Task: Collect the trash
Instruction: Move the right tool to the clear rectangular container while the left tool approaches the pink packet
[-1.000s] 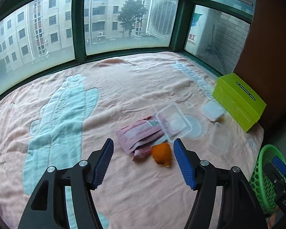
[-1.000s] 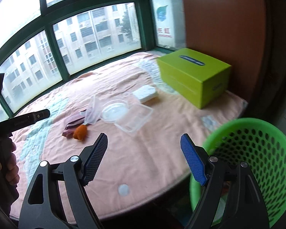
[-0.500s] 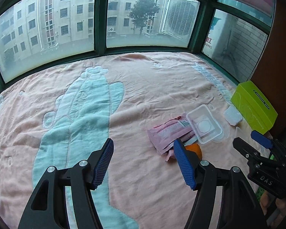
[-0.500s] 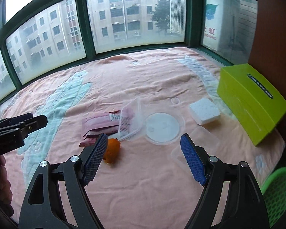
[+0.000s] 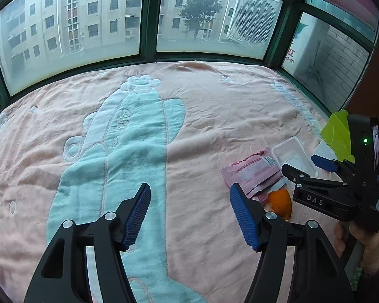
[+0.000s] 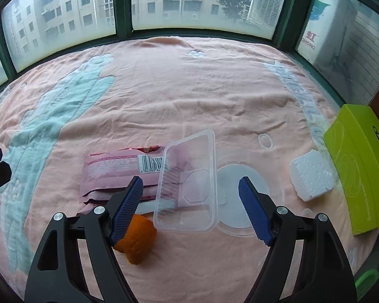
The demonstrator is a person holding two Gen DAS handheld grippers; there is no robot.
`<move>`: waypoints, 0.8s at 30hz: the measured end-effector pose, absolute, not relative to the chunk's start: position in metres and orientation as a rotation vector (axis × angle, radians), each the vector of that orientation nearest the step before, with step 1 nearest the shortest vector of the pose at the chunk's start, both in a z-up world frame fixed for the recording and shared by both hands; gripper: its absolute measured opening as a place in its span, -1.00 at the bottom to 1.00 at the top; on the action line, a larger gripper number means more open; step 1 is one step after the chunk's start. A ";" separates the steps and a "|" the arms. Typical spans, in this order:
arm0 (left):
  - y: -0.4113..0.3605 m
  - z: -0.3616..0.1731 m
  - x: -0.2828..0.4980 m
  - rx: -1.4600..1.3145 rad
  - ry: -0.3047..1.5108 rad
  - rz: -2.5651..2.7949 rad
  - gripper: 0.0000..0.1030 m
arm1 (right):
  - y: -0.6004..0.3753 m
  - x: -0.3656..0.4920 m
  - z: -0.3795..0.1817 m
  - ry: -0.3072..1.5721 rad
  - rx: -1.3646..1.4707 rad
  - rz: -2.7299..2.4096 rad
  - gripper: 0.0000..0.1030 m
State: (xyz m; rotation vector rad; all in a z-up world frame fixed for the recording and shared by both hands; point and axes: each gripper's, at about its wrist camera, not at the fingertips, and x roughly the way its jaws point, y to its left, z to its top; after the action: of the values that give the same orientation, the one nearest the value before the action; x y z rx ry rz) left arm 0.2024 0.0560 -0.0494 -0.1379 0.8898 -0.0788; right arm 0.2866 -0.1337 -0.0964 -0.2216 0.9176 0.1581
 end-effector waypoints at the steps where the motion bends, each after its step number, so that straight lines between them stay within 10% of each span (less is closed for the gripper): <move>1: 0.057 -0.050 0.204 -0.140 0.892 -0.078 0.23 | -0.133 0.289 -0.099 0.925 -0.226 0.158 0.50; 24: -0.028 -0.069 0.199 -0.040 0.939 -0.299 0.23 | -0.177 0.250 -0.066 0.867 -0.071 0.172 -0.46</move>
State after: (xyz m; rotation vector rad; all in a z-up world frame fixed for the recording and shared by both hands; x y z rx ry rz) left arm 0.1990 -0.0283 -0.0690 -0.0403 0.9392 -0.2987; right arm 0.2498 -0.1771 -0.0656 -0.0706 0.8670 0.1722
